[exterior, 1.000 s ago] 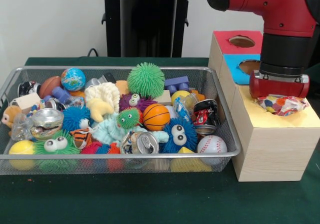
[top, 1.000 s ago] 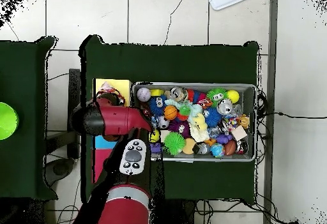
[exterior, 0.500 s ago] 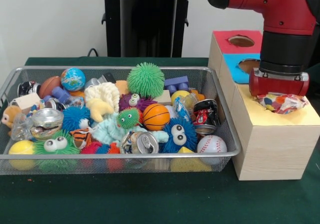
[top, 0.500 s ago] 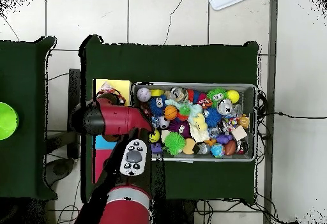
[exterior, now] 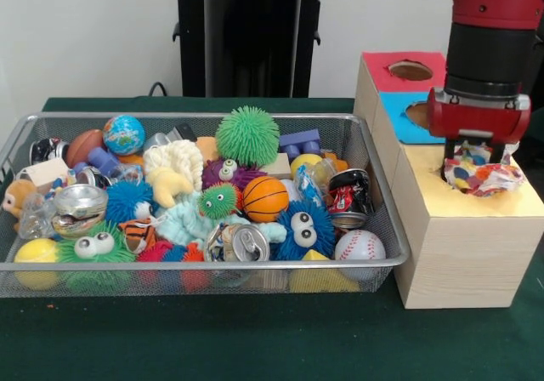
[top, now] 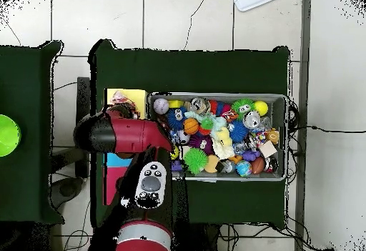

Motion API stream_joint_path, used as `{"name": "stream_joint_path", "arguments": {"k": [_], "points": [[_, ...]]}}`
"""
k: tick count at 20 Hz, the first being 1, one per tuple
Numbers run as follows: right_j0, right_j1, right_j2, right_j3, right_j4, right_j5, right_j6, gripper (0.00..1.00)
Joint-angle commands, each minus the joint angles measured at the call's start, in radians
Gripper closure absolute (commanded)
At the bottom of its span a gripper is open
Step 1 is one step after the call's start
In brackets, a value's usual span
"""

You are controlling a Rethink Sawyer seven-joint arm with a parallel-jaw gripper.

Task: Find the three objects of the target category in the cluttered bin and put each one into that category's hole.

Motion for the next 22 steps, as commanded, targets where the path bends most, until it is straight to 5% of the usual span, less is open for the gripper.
{"name": "stream_joint_path", "arguments": {"k": [1, 2, 3, 18, 19, 22], "points": [[-0.047, -0.026, 0.033, 0.182, -0.078, 0.249, 0.017, 0.00], [-0.047, -0.025, 0.033, 0.180, -0.080, 0.250, 0.016, 0.00], [-0.055, -0.028, 0.043, 0.185, -0.084, 0.243, 0.012, 1.00], [-0.064, -0.050, 0.044, 0.183, -0.117, 0.265, 0.002, 1.00], [-0.071, -0.053, 0.052, 0.189, -0.116, 0.262, 0.008, 0.00], [-0.080, -0.055, 0.058, 0.195, -0.115, 0.249, 0.009, 0.00]]}}
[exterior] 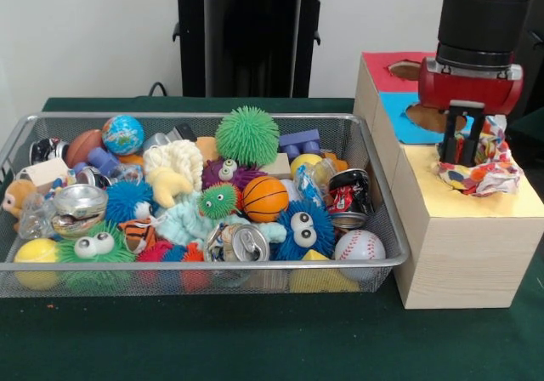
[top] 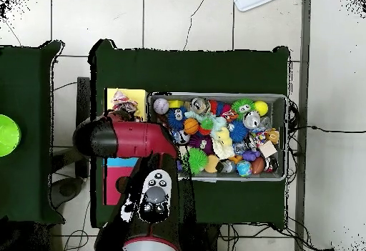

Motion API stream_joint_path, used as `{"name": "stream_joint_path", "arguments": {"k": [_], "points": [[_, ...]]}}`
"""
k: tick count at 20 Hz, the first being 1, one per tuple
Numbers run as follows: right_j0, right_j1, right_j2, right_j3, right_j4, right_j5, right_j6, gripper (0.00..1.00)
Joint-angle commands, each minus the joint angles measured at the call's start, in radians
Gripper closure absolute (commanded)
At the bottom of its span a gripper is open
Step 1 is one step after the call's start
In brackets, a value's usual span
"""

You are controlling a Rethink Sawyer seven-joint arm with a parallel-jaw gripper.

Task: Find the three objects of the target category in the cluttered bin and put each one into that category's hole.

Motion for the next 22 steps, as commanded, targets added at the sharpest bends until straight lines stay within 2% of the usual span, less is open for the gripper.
{"name": "stream_joint_path", "arguments": {"k": [1, 10, 16, 22], "points": [[-0.058, 0.020, 0.046, 0.143, -0.079, 0.189, 0.004, 0.00], [-0.077, -0.004, 0.060, 0.158, -0.090, 0.198, -0.005, 0.00], [-0.078, -0.077, 0.044, 0.162, -0.118, 0.278, -0.028, 0.00], [-0.113, -0.140, 0.056, 0.167, -0.146, 0.353, -0.063, 0.00]]}}
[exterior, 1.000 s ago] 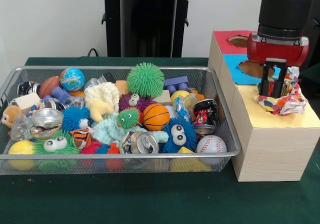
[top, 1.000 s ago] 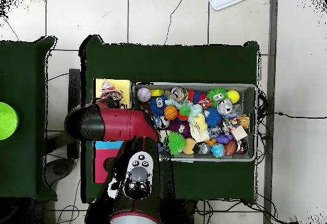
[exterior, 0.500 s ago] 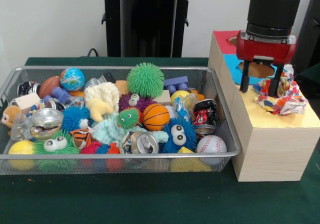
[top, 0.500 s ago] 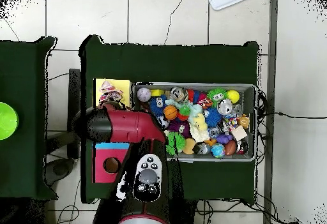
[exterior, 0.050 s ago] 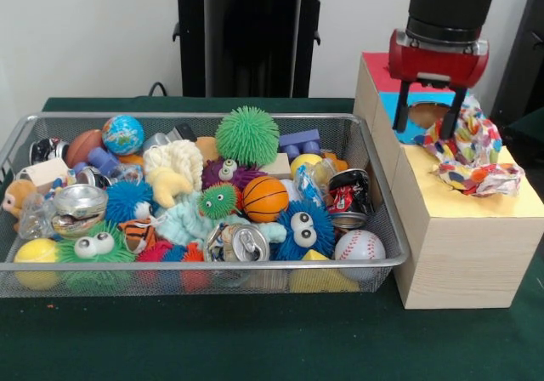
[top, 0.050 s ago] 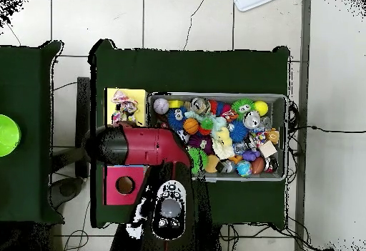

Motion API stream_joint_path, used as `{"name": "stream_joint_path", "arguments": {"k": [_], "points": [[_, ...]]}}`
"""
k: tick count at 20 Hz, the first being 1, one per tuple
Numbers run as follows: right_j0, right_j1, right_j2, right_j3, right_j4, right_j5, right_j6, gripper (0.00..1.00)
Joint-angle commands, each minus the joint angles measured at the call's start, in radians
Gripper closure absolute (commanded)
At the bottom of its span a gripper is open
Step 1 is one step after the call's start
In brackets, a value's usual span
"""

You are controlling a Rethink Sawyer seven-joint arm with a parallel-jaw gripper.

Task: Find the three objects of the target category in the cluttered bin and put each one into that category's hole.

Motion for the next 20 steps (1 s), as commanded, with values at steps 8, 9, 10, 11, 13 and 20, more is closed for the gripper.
{"name": "stream_joint_path", "arguments": {"k": [8, 9, 10, 11, 13, 20], "points": [[-0.102, -0.126, 0.058, 0.093, -0.114, 0.298, -0.095, 0.00], [-0.108, -0.128, 0.061, 0.093, -0.119, 0.298, -0.097, 0.00], [-0.113, -0.127, 0.064, 0.093, -0.125, 0.295, -0.097, 0.00], [-0.118, -0.130, 0.067, 0.092, -0.130, 0.299, -0.098, 0.00], [-0.129, -0.140, 0.074, 0.095, -0.141, 0.306, -0.103, 0.00], [-0.173, -0.154, 0.090, 0.089, -0.191, 0.322, -0.133, 0.00]]}}
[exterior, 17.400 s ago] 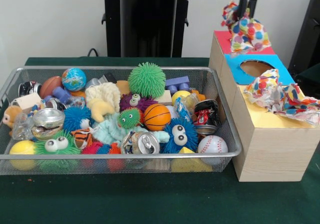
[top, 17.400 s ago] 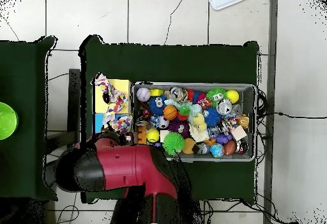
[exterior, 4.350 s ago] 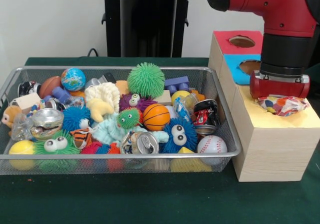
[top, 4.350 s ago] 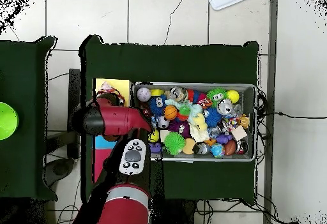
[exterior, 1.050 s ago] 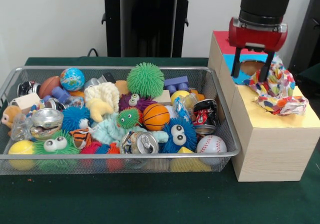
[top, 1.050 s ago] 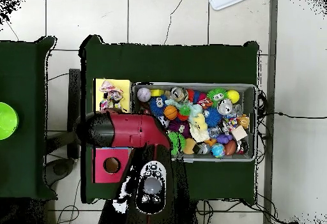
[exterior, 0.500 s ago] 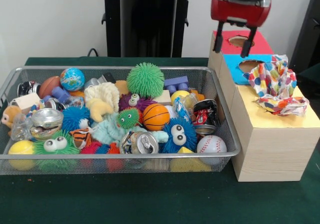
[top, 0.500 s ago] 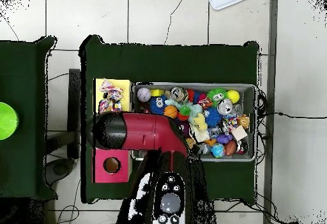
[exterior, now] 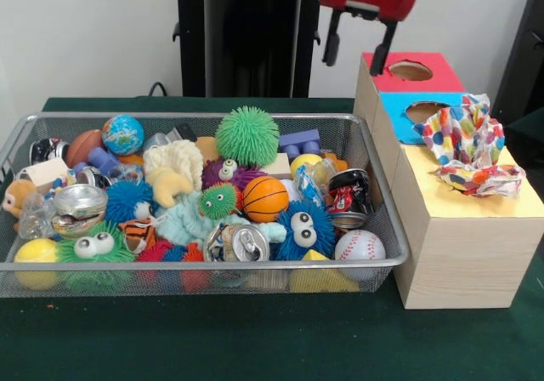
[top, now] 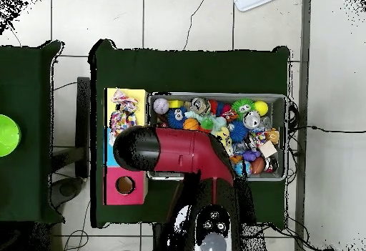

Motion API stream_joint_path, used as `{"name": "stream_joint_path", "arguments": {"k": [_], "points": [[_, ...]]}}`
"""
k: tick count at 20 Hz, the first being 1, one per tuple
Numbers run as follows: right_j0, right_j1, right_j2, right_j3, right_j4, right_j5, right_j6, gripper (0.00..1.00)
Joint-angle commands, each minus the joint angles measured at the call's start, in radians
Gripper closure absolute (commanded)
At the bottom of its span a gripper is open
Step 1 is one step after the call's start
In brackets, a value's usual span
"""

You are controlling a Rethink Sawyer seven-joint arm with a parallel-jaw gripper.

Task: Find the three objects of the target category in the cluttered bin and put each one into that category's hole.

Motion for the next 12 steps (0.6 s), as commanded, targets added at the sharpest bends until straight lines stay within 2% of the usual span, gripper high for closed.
{"name": "stream_joint_path", "arguments": {"k": [1, 8, 12], "points": [[-0.056, 0.000, 0.089, 0.063, -0.082, 0.123, -0.141, 0.00], [-0.113, 0.031, 0.106, 0.048, -0.163, 0.051, -0.179, 0.00], [-0.175, 0.040, 0.138, 0.051, -0.205, 0.017, -0.222, 0.00]]}}
